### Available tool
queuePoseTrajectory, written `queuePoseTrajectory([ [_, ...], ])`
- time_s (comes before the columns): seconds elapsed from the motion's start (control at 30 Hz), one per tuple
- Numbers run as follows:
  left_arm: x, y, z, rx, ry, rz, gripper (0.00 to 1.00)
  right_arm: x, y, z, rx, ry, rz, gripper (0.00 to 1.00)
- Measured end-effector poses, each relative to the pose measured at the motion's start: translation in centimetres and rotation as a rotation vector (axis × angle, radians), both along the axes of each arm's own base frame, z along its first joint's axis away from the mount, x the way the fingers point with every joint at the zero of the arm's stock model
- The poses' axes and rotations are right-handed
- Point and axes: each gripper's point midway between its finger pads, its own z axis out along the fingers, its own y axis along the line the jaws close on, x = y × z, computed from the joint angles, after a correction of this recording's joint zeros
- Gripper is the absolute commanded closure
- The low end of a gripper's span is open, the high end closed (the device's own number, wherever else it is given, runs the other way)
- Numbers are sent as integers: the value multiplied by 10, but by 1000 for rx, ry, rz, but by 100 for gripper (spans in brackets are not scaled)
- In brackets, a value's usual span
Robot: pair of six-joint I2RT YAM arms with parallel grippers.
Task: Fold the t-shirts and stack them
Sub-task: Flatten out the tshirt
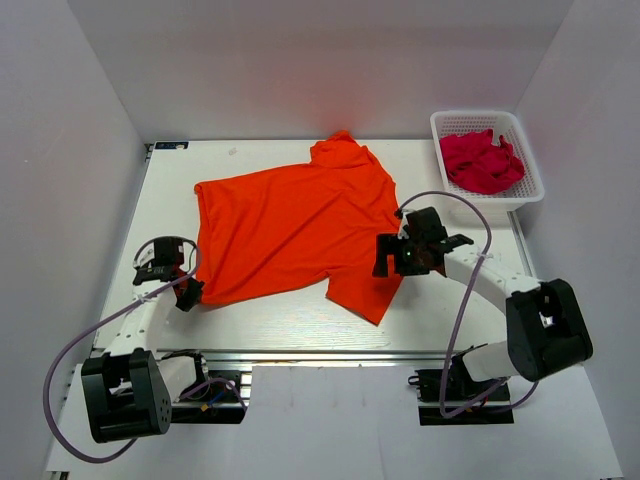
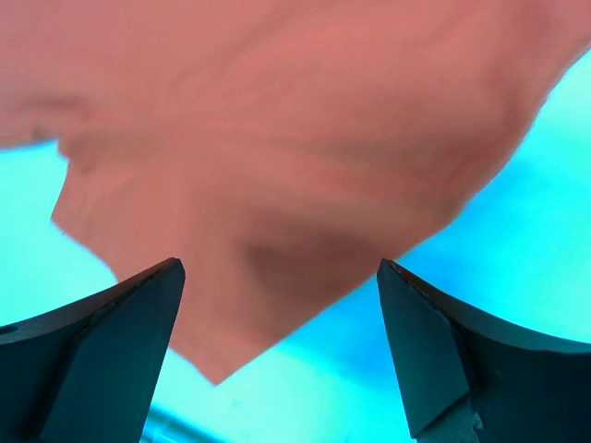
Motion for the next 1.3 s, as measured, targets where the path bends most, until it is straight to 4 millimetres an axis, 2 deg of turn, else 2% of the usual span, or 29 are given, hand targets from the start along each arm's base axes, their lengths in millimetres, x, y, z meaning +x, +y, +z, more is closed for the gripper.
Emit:
queuePoseTrajectory([
  [0.2,9,1,3,5,-40,0,100,-48,13,7,0,83,102,9],
  [0.37,16,2,5,9,-69,-6,100,-99,18,-14,-47,218,195,9],
  [0.47,18,2,5,13,-78,-12,100,-118,20,-24,-84,283,223,9],
  [0.73,19,0,1,10,-84,-40,100,-120,35,-27,-109,261,206,21],
  [0.8,20,0,2,10,-89,-47,100,-114,39,-28,-135,254,182,30],
  [0.83,20,0,2,10,-89,-51,100,-112,40,-29,-148,249,170,51],
  [0.9,20,0,2,10,-90,-54,100,-109,38,-33,-183,238,137,75],
  [0.93,20,-1,2,9,-92,-56,100,-108,36,-35,-198,236,111,100],
  [1.17,25,-3,10,4,-137,-71,100,-98,20,-31,-283,183,3,100],
  [1.23,27,-3,14,4,-157,-75,100,-92,14,-20,-297,138,-11,100],
  [1.3,34,-4,24,3,-193,-80,100,-80,13,-1,-288,65,-25,100],
])
